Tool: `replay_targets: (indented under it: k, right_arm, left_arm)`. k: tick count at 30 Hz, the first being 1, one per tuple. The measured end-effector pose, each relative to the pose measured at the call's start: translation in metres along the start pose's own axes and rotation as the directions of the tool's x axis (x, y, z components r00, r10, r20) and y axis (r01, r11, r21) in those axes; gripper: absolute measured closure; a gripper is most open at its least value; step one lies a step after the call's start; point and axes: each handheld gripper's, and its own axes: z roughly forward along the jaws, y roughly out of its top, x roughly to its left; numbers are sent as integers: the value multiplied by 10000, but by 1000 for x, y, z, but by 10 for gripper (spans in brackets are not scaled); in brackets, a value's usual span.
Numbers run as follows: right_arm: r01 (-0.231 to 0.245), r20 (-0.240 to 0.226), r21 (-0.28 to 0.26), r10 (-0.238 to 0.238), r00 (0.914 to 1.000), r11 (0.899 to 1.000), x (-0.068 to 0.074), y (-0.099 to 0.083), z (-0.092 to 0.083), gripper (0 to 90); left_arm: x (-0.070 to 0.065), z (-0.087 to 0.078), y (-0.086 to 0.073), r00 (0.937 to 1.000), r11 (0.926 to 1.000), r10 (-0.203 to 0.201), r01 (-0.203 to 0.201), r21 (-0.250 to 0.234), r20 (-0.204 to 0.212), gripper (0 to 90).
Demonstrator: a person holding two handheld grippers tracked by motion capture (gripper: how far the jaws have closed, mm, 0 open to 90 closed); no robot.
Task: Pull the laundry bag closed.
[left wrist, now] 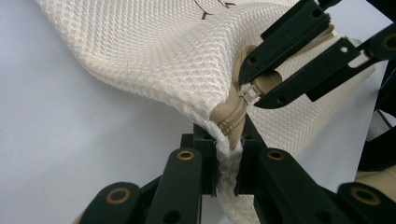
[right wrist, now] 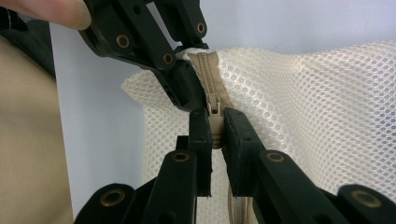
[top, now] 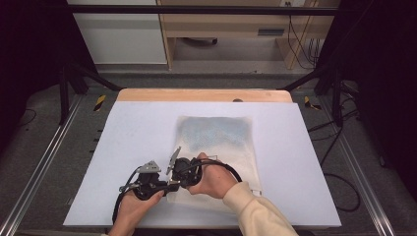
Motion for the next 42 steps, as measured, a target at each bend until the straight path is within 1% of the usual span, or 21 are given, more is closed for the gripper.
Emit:
replay_targets:
  k: [2,3,4,6,7,9,10,14,18,21,27,28,29,30,32,33,37,41,42]
  right_arm:
    - [-48,-24,-9,48,10000,10000,0,-1,0,823]
    - [-152,-3,13,152,9999,9999,0,-2,0,823]
    - [-73,-2,19,73,10000,10000,-1,-2,1,823]
    - [-102,-27,-6,102,9999,9999,-1,-3,1,823]
    - [-211,-24,10,211,9998,9998,-1,-4,1,823]
    - [-210,-49,-2,210,9998,9998,-1,-5,1,822]
    - [-284,-29,61,284,9996,9996,-1,-5,1,823]
    - [-200,10,47,200,9998,9998,-2,-7,0,822]
    - [-282,-16,52,282,9996,9996,-2,-8,0,823]
    - [-243,13,91,243,9997,9997,-2,-8,0,823]
    - [-431,18,99,431,9991,9990,-3,-13,0,823]
    - [-362,11,92,362,9993,9993,-4,-14,-1,822]
    - [-439,39,139,438,9990,9989,-3,-15,-1,822]
    - [-394,22,85,394,9992,9992,-4,-16,-1,822]
    - [-449,7,112,449,9990,9989,-4,-16,-1,822]
    - [-362,28,126,362,9993,9993,-4,-17,-1,823]
    - [-472,6,120,472,9989,9988,-4,-18,-1,822]
    - [-446,-25,154,446,9990,9989,-5,-20,-1,822]
    - [-541,-23,181,541,9985,9984,-4,-20,-1,822]
  left_arm:
    - [0,0,0,10000,10000,5,-5,-10,-12,826]
    - [0,1,0,10000,10000,-39,39,-22,1,827]
    - [0,1,0,10000,10000,-34,34,-5,-9,827]
    - [-1,1,0,10000,10000,-5,5,-5,-19,826]
    - [-1,1,0,10000,10000,-6,6,-1,-14,826]
    - [-1,1,0,10000,10000,-12,12,2,-18,826]
    - [-1,1,0,10000,10000,13,-13,15,-16,826]
    - [-1,2,0,10000,10000,58,-58,21,-23,826]
    - [-2,2,0,10000,10000,81,-81,32,-22,826]
    - [-2,2,0,10000,10000,70,-70,28,-25,825]
    - [-2,3,0,10000,10000,76,-76,28,41,825]
    - [-3,4,0,9999,9999,110,-110,26,30,824]
    - [-3,4,0,10000,10000,81,-81,34,57,825]
    - [-3,4,0,9999,9999,104,-104,39,54,824]
    - [-4,5,-1,9999,9999,104,-104,59,58,824]
    - [-4,5,-1,9999,9999,114,-114,63,53,824]
    - [-5,6,-1,9999,9999,137,-138,77,53,825]
    - [-5,6,-1,9999,9999,117,-118,106,107,824]
    - [-5,6,-1,9999,9999,113,-114,104,110,824]
